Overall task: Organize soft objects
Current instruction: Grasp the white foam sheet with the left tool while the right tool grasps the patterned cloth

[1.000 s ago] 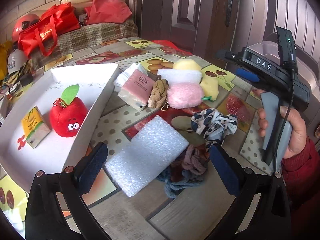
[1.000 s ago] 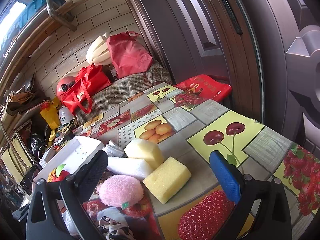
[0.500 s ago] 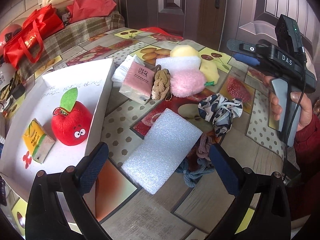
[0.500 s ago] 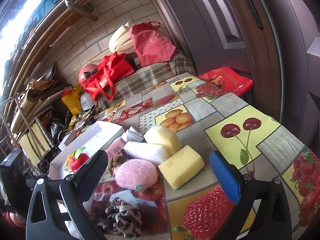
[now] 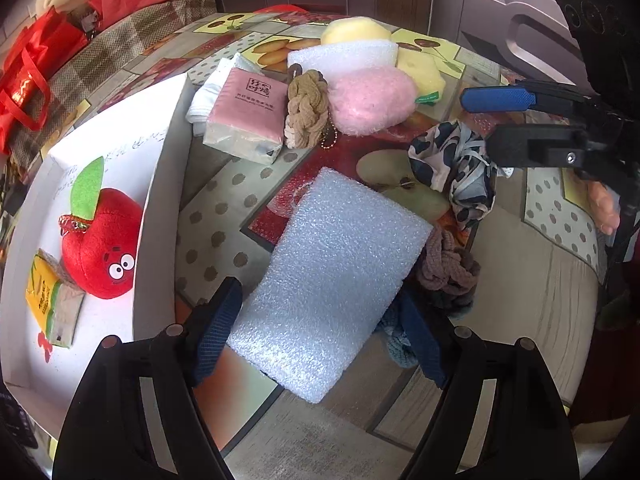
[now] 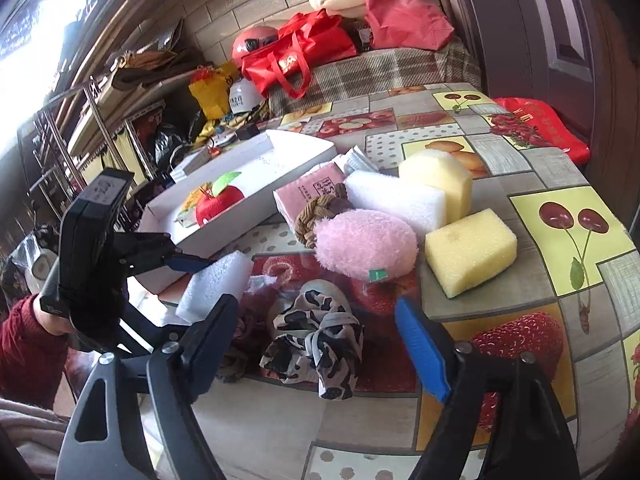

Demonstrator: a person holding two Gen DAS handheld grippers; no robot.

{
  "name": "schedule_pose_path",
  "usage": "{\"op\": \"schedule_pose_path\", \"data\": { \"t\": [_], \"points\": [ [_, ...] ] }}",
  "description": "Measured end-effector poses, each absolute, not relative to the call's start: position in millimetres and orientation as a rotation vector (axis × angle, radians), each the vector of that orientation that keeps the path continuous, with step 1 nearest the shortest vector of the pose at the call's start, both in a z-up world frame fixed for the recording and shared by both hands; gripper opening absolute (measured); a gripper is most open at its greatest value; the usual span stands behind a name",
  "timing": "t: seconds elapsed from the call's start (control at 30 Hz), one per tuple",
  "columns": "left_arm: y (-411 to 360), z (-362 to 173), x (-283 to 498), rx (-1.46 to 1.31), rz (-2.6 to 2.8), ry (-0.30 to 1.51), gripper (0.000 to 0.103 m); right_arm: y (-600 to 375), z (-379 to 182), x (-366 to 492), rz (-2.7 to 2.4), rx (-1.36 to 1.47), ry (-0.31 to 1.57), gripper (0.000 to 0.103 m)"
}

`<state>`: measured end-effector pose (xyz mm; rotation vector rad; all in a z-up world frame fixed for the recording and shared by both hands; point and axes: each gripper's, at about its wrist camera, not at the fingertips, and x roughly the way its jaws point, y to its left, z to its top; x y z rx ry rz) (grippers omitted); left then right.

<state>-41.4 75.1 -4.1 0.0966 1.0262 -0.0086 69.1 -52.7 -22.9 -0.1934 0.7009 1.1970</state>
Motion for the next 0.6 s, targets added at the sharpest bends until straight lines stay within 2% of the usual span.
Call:
{"op": "schedule_pose_path", "data": {
  "t": [0.07, 0.1, 0.13, 0.17, 0.2, 0.23, 0.43, 0.6],
  "points": [
    [74, -4, -37, 0.079, -0.032, 1.032, 0.079, -44, -30, 67, 1.191, -0.252, 0.722, 0.069],
    [72, -4, -36, 0.077, -0.039, 1.029, 0.078, -40, -34, 66, 1.188, -0.283, 0.733, 0.062],
    [73, -4, -37, 0.069, -0.045, 1.023, 0.068, -37, -38, 64, 1.184, -0.315, 0.739, 0.051],
    [73, -2, -39, 0.053, -0.05, 1.011, 0.06, -34, -42, 62, 1.181, -0.343, 0.745, 0.045],
    [73, -1, -40, 0.043, -0.045, 0.999, 0.059, -34, -44, 62, 1.187, -0.352, 0.749, 0.034],
    [73, 1, -43, 0.04, -0.041, 0.984, 0.059, -37, -43, 62, 1.192, -0.344, 0.743, 0.03],
    [72, 19, -69, -0.016, 0.002, 0.81, 0.059, -63, -18, 72, 1.142, -0.208, 0.632, 0.027],
    [79, 38, -104, -0.066, 0.099, 0.525, 0.06, -88, 15, 57, 1.11, -0.054, 0.377, 0.028]
  ]
}}
